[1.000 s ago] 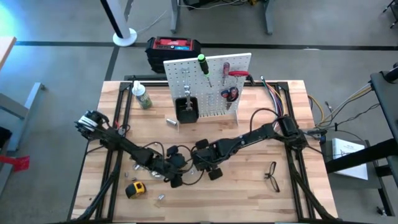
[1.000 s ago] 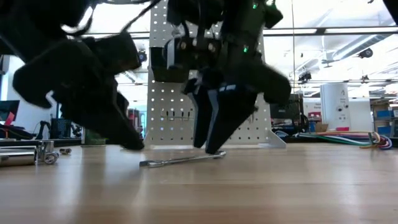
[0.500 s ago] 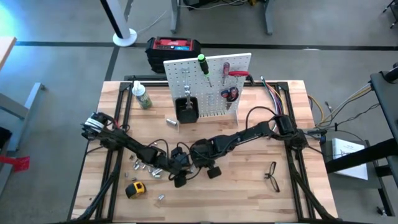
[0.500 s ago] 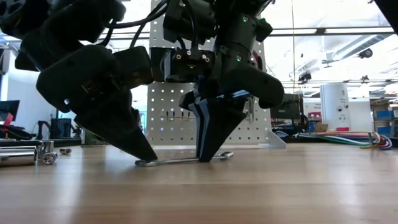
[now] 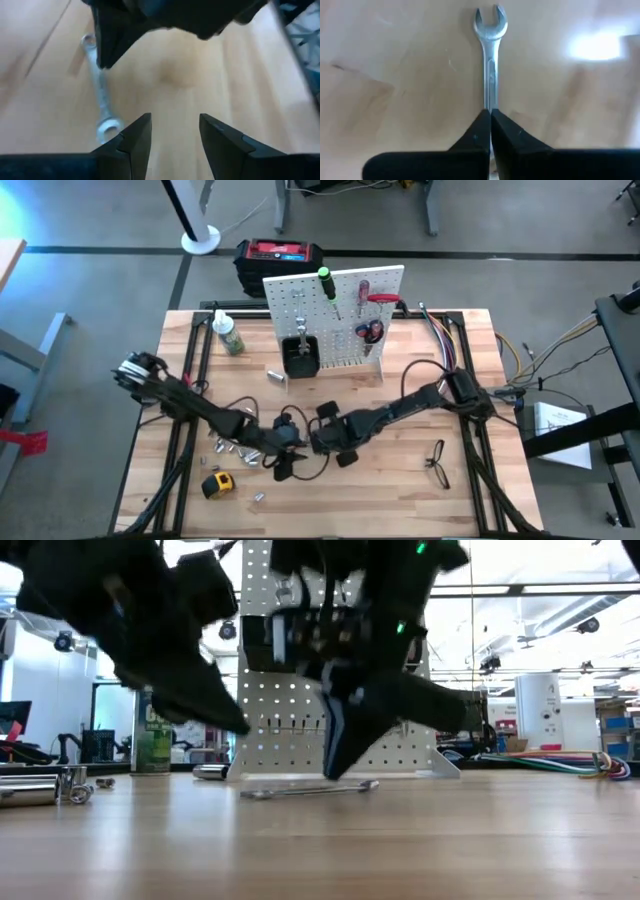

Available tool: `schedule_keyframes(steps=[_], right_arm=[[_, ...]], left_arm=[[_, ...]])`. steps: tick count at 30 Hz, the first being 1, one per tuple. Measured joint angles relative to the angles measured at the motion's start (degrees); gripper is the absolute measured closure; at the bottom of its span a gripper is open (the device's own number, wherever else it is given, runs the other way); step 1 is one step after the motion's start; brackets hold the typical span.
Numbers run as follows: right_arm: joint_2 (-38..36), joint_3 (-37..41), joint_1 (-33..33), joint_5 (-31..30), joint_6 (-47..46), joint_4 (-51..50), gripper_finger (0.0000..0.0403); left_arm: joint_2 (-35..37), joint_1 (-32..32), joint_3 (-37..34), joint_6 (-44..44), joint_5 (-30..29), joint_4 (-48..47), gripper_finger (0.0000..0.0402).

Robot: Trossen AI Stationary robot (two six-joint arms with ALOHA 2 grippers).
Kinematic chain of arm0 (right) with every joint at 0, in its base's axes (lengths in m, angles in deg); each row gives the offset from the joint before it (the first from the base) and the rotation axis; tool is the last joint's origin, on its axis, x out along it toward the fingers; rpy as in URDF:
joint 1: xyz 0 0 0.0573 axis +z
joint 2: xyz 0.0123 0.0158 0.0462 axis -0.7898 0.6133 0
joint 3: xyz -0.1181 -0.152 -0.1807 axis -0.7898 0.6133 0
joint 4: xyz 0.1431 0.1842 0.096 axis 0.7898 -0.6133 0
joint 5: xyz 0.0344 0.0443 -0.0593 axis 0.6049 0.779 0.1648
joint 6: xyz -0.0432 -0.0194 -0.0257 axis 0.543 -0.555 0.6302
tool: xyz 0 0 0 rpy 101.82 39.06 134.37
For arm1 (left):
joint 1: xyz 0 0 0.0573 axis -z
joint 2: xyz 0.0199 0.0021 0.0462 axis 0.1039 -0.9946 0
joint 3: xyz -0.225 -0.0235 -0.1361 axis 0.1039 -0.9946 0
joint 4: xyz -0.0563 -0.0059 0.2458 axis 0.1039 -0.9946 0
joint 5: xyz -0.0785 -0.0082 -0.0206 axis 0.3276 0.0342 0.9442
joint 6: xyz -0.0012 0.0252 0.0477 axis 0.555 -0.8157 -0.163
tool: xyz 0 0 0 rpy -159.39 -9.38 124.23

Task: Hang tools onto peg board
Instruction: Hang the silver wrench on the pegboard

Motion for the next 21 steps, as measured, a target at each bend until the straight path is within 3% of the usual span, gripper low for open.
schedule_keyframes(steps=[3,9,13,21], right_arm=[[-1.0,-0.3,2.3,-4.1,-1.2,-0.4,0.04],[-1.1,-0.4,3.9,-4.6,-5.1,-0.4,0.0401],[-1.1,-0.3,2.3,-3.7,-13.7,-3.2,0.0402],[-3.9,2.1,-3.5,3.2,-29.8,-4.8,0.0382]], left_arm=[[3.8,0.5,-0.5,-2.4,-0.2,0.9,0.0246],[7.2,0.4,-0.4,-4.7,-2.8,1.1,0.0246],[4.5,-0.1,-0.4,-4.0,-6.8,1.1,0.0246],[-3.6,-3.7,-0.8,0.7,-6.4,1.0,0.0246]])
